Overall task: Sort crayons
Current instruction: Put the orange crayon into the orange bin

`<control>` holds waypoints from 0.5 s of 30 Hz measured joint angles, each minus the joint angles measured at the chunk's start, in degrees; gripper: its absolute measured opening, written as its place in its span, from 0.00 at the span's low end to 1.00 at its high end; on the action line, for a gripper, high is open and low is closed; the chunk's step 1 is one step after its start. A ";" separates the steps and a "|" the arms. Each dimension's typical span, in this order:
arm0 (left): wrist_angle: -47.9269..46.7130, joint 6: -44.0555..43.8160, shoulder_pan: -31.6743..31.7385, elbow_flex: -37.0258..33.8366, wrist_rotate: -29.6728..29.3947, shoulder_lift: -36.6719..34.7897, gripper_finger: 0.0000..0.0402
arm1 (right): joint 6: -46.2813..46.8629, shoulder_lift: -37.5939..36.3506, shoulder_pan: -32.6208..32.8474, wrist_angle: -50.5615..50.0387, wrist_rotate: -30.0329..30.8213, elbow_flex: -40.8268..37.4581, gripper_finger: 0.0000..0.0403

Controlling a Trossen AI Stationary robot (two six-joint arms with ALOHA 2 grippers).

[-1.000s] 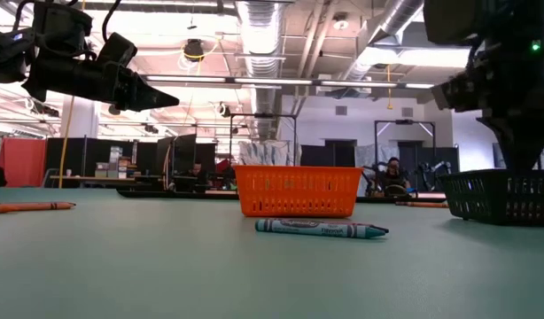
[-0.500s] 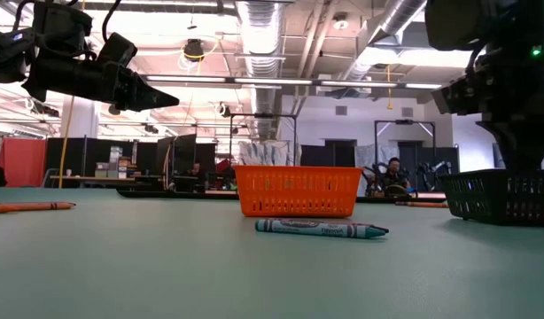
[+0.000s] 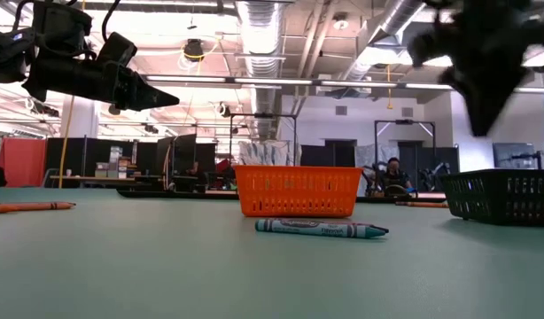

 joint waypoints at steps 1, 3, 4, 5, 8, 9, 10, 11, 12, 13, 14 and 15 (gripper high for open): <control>0.00 0.00 0.00 0.00 0.00 0.00 0.05 | -1.30 -0.97 -1.56 0.74 -0.02 0.57 0.16; -0.01 0.00 0.00 0.00 0.00 -0.01 0.05 | -4.32 -3.09 -5.29 3.39 -0.02 1.23 0.16; 0.00 0.00 -0.01 0.00 0.00 -0.01 0.05 | -5.88 -4.01 -7.59 4.96 -0.02 1.39 0.16; -0.01 0.01 0.00 0.00 0.00 0.00 0.05 | -7.58 -4.78 -10.01 6.61 -0.02 1.41 0.16; -0.02 -0.05 0.00 0.00 0.00 0.00 0.05 | -12.55 -6.05 -18.19 11.05 0.02 1.39 0.16; -0.04 -0.26 0.00 0.00 0.00 0.00 0.05 | -14.18 -6.11 -20.92 12.37 0.00 1.39 0.16; -0.04 -0.45 0.00 0.00 0.13 0.00 0.05 | -15.91 -6.09 -23.78 13.41 -0.02 1.39 0.16; -0.04 -0.47 -0.01 0.00 0.36 -0.01 0.05 | -17.58 -5.63 -26.69 14.49 -0.08 1.39 0.16; -0.07 -0.49 0.00 0.00 0.50 0.00 0.05 | -18.91 -4.97 -29.45 15.44 -0.35 1.39 0.16; -0.07 -0.50 -0.01 0.00 0.79 0.00 0.05 | -19.97 -4.14 -32.22 16.28 -0.94 1.39 0.16; -0.09 -0.52 -0.02 0.00 0.89 0.00 0.05 | -20.86 -3.00 -34.95 16.84 -1.67 1.39 0.16; -0.11 -0.55 -0.02 0.00 0.90 0.00 0.05 | -21.55 -1.80 -37.20 17.09 -2.15 1.39 0.16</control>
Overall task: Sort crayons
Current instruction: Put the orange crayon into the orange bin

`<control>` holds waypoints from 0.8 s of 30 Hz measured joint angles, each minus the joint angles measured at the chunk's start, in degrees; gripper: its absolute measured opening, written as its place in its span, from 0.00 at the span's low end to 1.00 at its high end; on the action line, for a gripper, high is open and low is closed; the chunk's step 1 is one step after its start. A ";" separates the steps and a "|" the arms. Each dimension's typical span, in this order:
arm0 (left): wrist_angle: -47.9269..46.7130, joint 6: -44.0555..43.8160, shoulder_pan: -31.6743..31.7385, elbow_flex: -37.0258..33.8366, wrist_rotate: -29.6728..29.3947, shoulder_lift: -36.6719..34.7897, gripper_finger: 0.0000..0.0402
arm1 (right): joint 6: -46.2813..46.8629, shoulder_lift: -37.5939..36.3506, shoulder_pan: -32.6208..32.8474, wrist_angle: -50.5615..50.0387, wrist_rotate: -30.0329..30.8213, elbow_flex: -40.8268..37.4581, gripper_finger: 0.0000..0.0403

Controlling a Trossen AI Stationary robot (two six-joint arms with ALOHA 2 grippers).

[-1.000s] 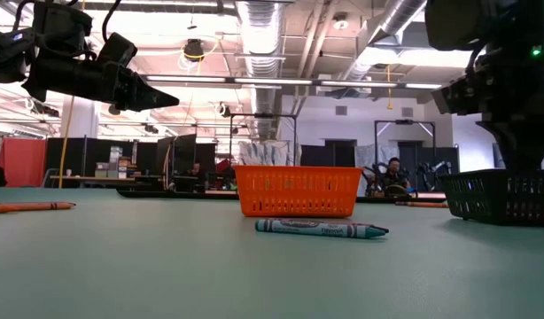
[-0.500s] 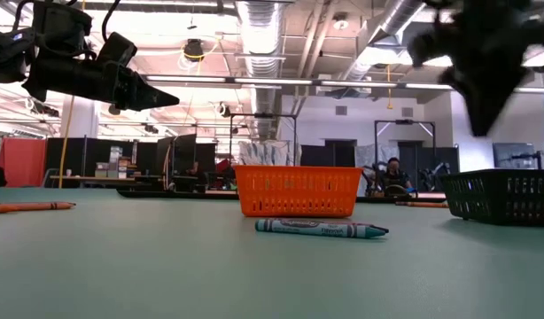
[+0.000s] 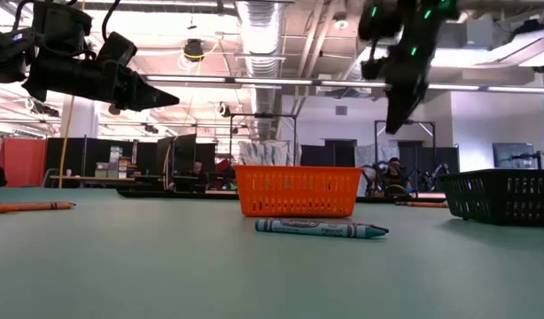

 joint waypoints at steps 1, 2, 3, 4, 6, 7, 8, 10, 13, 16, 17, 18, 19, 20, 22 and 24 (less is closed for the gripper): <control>-0.12 -0.02 0.02 0.00 0.00 -0.02 0.05 | -0.88 1.49 -2.43 0.03 -0.41 0.00 0.16; -0.34 -0.02 0.02 0.00 0.00 -0.02 0.05 | -1.92 3.06 -4.63 -0.16 -0.62 0.00 0.16; -0.49 -0.02 0.00 0.00 0.00 0.00 0.05 | -3.04 4.58 -6.69 -0.50 -0.67 -0.02 0.16; -0.56 -0.02 0.00 0.00 0.00 -0.01 0.05 | -4.19 6.29 -8.80 -0.66 -0.69 -0.07 0.16; -0.65 0.09 0.00 0.00 0.00 0.00 0.05 | -6.15 9.48 -12.52 -0.26 -0.72 -0.07 0.16; -0.79 0.35 0.02 0.00 0.00 -0.01 0.05 | -7.23 11.00 -14.29 -0.02 -0.71 -0.07 0.16; -0.93 0.61 0.00 0.00 0.00 0.00 0.05 | -8.46 12.51 -15.81 0.19 -0.71 -0.07 0.16; -1.09 0.83 0.02 0.00 0.00 -0.02 0.05 | -10.86 15.45 -18.60 0.21 -0.60 -0.07 0.16; -1.35 1.29 0.02 0.00 -0.02 0.00 0.05 | -13.89 18.89 -22.07 0.39 -0.03 -0.03 0.16; -1.42 2.39 0.00 0.00 -0.48 -0.02 0.05 | -15.98 21.76 -24.08 0.41 3.46 0.69 0.16; -1.42 2.63 0.02 0.00 -1.08 -0.02 0.05 | -16.27 22.47 -24.45 0.35 4.74 1.19 0.16; -1.42 2.84 0.02 0.00 -1.77 0.00 0.05 | -16.60 23.12 -24.66 0.33 5.67 1.77 0.16; -1.40 2.99 0.04 0.00 -2.28 0.00 0.05 | -17.47 23.75 -24.92 0.41 6.26 2.34 0.16; -1.38 3.01 0.04 0.00 -2.58 -0.02 0.05 | -18.51 24.31 -25.01 0.60 6.70 2.66 0.16; -1.38 3.04 0.03 0.00 -2.69 -0.01 0.05 | -20.37 25.38 -25.11 0.59 7.48 3.61 0.16; -1.38 3.04 0.02 0.00 -2.69 -0.02 0.05 | -21.71 26.03 -25.11 0.62 7.45 4.20 0.16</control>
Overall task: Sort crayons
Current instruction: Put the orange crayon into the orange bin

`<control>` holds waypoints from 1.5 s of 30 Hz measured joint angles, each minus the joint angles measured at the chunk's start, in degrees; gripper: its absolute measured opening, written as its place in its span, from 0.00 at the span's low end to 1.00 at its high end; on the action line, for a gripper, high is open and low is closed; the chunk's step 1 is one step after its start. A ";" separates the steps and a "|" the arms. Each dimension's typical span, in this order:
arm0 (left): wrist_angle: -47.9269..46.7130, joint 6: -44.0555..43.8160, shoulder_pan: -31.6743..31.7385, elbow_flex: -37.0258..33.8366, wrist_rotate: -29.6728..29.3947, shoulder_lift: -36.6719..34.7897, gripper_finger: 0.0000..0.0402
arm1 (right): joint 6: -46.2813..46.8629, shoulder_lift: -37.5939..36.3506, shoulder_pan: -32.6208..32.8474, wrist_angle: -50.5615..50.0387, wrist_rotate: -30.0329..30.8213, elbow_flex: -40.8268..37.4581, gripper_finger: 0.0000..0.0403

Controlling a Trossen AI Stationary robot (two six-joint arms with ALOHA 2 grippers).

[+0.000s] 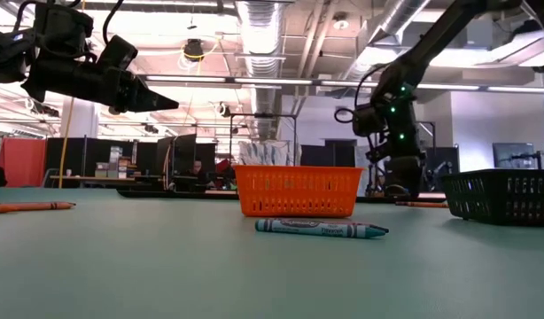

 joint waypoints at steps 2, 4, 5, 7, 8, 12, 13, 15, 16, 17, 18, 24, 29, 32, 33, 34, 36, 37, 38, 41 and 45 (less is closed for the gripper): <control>0.00 0.00 0.00 0.00 -0.02 0.02 0.05 | -0.69 0.65 -0.14 0.15 0.02 0.56 0.16; 0.00 0.00 0.02 -0.02 -0.04 0.02 0.05 | -1.41 1.23 -0.57 0.15 0.02 0.77 0.16; 0.00 0.00 0.00 0.00 -0.06 0.02 0.05 | -1.62 1.48 -0.78 0.14 0.03 0.80 0.16; -0.02 0.00 0.00 0.00 -0.11 0.01 0.05 | -2.00 2.05 -1.40 0.05 -0.27 0.80 0.16; -0.02 0.00 0.02 0.00 -0.24 0.02 0.05 | -2.18 2.32 -1.69 0.00 -0.56 0.80 0.16; -0.21 -0.13 0.00 0.00 -0.25 0.02 0.05 | -3.96 3.24 -2.88 0.03 -1.18 0.85 0.16; -0.28 -0.14 0.00 0.00 -0.24 0.02 0.05 | -4.53 3.37 -3.12 0.20 -1.83 0.73 0.16; -0.35 -0.43 0.00 0.00 -0.25 0.02 0.05 | -5.25 3.32 -3.59 0.59 -2.19 0.45 0.16; -0.35 -0.48 0.00 0.00 -0.41 0.01 0.05 | -5.71 3.32 -3.58 1.11 -2.19 0.34 0.15; -0.35 -0.55 -0.02 0.00 -0.55 0.02 0.05 | -5.94 3.32 -3.58 1.30 -2.36 0.17 0.14; -0.35 -0.67 -0.02 0.00 -1.08 0.02 0.05 | -6.07 3.32 -3.55 1.73 -2.77 -0.02 0.12; -0.37 -1.01 -0.02 0.00 -1.44 0.00 0.05 | -8.21 2.85 -3.67 4.40 -7.23 -1.38 0.02; -0.35 -1.07 0.00 -0.02 -1.44 0.02 0.05 | -8.14 2.07 -3.26 4.69 -8.12 -1.08 0.01; -0.33 -1.49 -0.02 -0.02 -1.44 0.02 0.05 | -7.97 0.16 -2.86 5.56 -11.25 -0.26 0.01; -0.32 -1.69 0.00 -0.01 -1.44 0.02 0.05 | -7.99 -0.88 -2.78 5.58 -11.97 0.05 0.01; -0.31 -1.91 0.00 -0.02 -1.46 0.02 0.05 | -7.95 -2.22 -2.73 5.57 -12.71 0.38 0.00; -0.31 -2.11 0.00 -0.02 -1.46 0.02 0.05 | -7.78 -4.94 -2.30 5.66 -12.68 0.52 0.00; -0.31 -2.27 0.00 -0.02 -1.46 0.02 0.05 | -7.50 -6.33 -1.88 5.16 -12.67 0.46 0.00; -0.31 -2.29 0.00 -0.02 -1.46 0.00 0.05 | -6.90 -7.85 -1.12 4.89 -12.63 0.41 0.00; -0.12 -2.29 0.00 -0.02 -1.52 0.02 0.05 | -4.76 -12.71 2.54 5.34 -15.05 0.50 0.00; 0.81 -2.29 0.00 -0.02 -3.26 0.02 0.05 | -1.42 -17.60 10.60 6.63 -14.86 0.50 0.00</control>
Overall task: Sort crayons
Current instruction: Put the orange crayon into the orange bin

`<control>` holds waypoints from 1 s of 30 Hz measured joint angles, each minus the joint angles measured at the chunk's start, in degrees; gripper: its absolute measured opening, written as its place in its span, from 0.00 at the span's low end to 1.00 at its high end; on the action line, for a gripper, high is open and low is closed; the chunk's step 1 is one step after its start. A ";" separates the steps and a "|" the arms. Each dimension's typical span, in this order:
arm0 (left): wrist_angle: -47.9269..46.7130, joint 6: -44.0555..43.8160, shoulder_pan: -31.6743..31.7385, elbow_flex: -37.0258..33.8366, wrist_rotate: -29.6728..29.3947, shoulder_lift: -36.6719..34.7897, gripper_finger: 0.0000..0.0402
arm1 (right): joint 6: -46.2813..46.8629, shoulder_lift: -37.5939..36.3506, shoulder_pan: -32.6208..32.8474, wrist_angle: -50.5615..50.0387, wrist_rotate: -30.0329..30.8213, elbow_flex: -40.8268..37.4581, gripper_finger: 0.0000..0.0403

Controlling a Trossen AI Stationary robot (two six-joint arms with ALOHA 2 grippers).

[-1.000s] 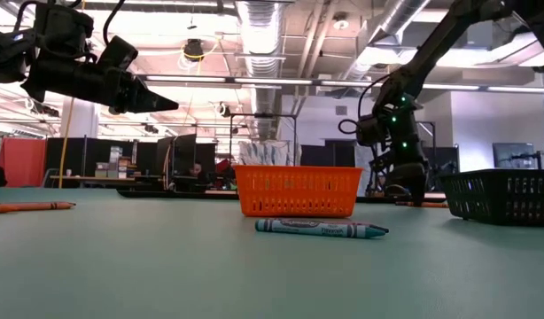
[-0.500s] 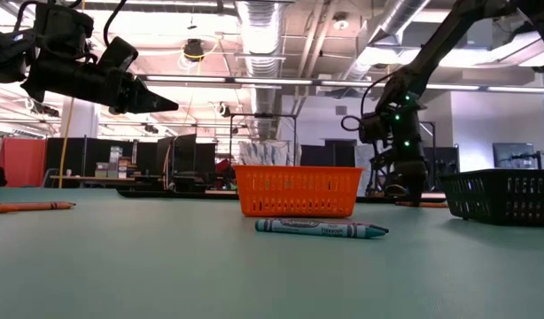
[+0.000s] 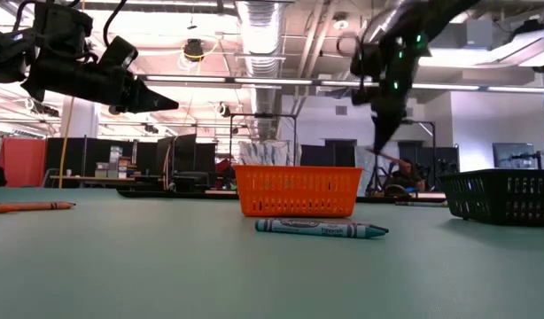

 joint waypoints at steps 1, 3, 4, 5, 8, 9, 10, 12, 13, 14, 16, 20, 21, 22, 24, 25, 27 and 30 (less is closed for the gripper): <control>0.43 -0.01 0.00 0.00 -0.34 -0.01 0.05 | 0.95 -0.97 2.53 1.10 0.30 0.00 0.00; 1.63 -0.35 0.00 0.00 -0.68 0.00 0.05 | 2.62 -2.06 7.92 3.64 0.36 0.04 0.00; 2.18 -0.65 0.00 0.00 -0.70 -0.02 0.05 | 3.19 -2.21 10.67 5.04 0.34 0.04 0.00; 2.59 -0.85 -0.02 0.00 -0.70 -0.02 0.05 | 3.41 -2.19 13.42 6.55 0.32 0.02 0.00; 2.80 -1.26 0.00 0.00 -0.72 -0.02 0.05 | 3.54 -1.83 21.01 12.39 0.30 0.02 0.00; 2.79 -1.48 0.00 0.00 -0.72 -0.02 0.05 | 3.53 -1.57 23.26 14.73 0.32 0.04 0.00; 2.78 -1.71 0.00 0.00 -0.71 -0.02 0.05 | 3.46 -1.03 25.21 16.78 0.41 0.04 0.00; 2.78 -2.17 0.00 0.00 -0.72 -0.02 0.05 | 3.11 0.35 28.52 20.63 0.42 0.04 0.00; 2.76 -2.32 0.00 0.00 -0.72 -0.02 0.05 | 3.07 1.08 29.86 22.17 0.40 0.04 0.00; 2.73 -2.54 0.00 0.00 -0.72 -0.01 0.05 | 3.01 2.03 30.97 23.36 0.39 0.20 0.00; 2.73 -2.75 -0.02 0.00 -0.71 -0.02 0.05 | 3.02 4.18 32.52 23.66 0.40 1.64 0.00; 2.55 -3.03 -0.11 0.00 -0.64 0.00 0.05 | 2.95 10.24 34.33 20.13 0.50 6.54 0.00; 2.48 -3.11 -0.15 0.00 -0.63 -0.02 0.05 | 2.84 11.83 34.72 18.76 0.51 8.19 0.00; 2.35 -3.13 -0.16 0.00 -0.62 -0.02 0.05 | 2.65 13.18 35.04 17.15 0.49 9.87 0.00; 1.95 -3.19 -0.17 0.00 -0.32 0.00 0.05 | 2.48 16.03 35.52 13.70 0.47 12.84 0.00; 1.66 -3.17 -0.17 0.00 -0.19 -0.02 0.05 | 2.48 17.13 35.73 12.79 0.48 13.94 0.00; 0.92 -3.11 -0.20 0.00 -0.01 0.00 0.05 | 2.46 19.52 36.13 12.17 0.42 15.38 0.00; -0.13 -2.84 -0.22 0.00 0.49 0.00 0.05 | 2.48 21.94 36.78 12.00 -0.20 16.00 0.00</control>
